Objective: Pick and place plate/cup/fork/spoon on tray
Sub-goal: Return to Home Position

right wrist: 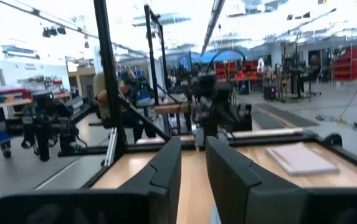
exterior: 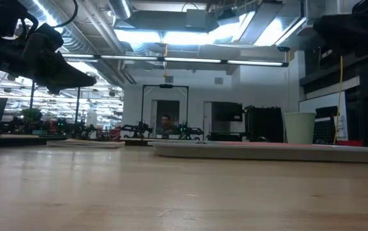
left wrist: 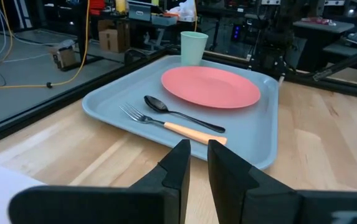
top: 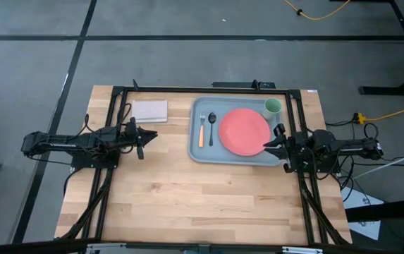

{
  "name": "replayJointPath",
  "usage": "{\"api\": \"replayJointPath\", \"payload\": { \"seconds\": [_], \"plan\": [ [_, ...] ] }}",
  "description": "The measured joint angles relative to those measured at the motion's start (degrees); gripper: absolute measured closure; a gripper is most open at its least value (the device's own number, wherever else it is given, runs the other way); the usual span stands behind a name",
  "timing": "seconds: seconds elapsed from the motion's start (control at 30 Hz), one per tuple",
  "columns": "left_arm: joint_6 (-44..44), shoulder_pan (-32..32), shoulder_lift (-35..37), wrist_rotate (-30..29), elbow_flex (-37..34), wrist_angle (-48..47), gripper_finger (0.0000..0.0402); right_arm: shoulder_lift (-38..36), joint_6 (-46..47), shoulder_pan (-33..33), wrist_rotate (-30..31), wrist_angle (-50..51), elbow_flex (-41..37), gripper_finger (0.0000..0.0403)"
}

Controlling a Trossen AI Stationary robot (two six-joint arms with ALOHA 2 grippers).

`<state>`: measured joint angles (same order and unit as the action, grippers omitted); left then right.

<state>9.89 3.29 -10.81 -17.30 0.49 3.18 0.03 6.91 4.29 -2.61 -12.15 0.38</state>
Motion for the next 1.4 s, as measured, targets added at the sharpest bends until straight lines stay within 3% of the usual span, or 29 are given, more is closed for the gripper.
{"api": "replayJointPath", "payload": {
  "seconds": [0.57,0.8,1.03,1.4],
  "plan": [
    [0.0,0.0,0.0,0.0,0.0,0.0,0.0352,0.0,1.5,0.0,0.7,10.6,0.0,0.0324],
    [0.0,0.0,0.0,0.0,0.0,0.0,0.0352,0.0,2.4,0.0,1.4,10.7,0.0,0.0324],
    [0.0,0.0,0.0,0.0,0.0,0.0,0.0352,0.2,9.1,0.0,1.5,10.9,0.0,0.0324],
    [0.0,0.0,0.0,0.0,0.0,0.0,0.0352,0.2,9.4,0.0,1.5,10.8,0.0,0.0324]
  ]
}}
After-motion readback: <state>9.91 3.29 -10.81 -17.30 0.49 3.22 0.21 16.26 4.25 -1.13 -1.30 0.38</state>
